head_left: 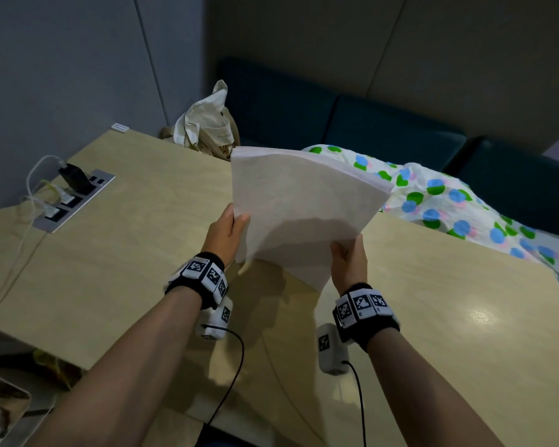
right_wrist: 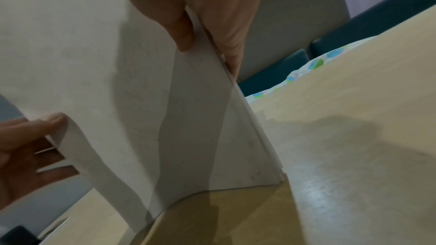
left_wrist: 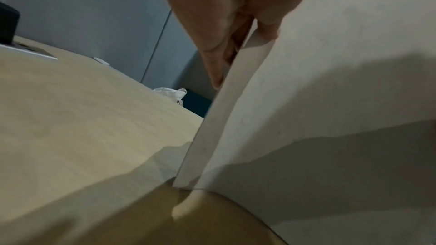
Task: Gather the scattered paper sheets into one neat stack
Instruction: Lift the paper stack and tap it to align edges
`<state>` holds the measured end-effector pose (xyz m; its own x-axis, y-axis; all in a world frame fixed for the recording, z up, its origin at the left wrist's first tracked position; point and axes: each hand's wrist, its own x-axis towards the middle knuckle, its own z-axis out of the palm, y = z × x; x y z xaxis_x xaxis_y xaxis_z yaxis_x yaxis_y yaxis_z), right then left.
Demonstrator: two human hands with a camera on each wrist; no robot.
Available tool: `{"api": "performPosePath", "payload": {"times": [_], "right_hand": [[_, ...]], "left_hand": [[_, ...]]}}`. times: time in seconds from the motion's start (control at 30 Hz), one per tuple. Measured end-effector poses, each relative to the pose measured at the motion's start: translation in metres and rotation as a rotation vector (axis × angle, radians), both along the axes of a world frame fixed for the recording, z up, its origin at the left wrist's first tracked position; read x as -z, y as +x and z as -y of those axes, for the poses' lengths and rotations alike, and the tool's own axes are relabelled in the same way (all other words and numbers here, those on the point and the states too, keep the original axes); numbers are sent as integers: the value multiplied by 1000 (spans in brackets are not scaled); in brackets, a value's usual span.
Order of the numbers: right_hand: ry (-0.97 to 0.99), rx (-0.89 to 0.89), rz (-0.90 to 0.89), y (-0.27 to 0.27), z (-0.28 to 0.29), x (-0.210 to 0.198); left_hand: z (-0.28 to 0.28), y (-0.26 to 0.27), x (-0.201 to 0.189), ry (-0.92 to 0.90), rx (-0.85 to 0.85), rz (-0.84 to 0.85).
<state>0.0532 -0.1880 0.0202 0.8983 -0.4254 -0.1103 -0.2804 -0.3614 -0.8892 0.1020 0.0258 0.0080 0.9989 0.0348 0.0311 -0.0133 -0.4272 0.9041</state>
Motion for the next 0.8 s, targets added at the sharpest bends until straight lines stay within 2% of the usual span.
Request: {"api": "performPosePath", "payload": {"times": [0.17,0.37,0.47,0.63,0.8], "right_hand": [[-36,-18,19,-7,-5,0],[-29,-49,10,-18,-8,6],[94,-3,40,-18,-11,10],[220,-1,106,-20,-16,8],[157,61,418,-19,-6,-45]], "left_hand": [[4,-9,-7,-29,-21,30],[8,-16,9,-154,-5,-128],[14,-17,16,-192,-17,-208],[20,-15,25,-234,-98,-205],[20,-16,24,-138,-89,-174]]}}
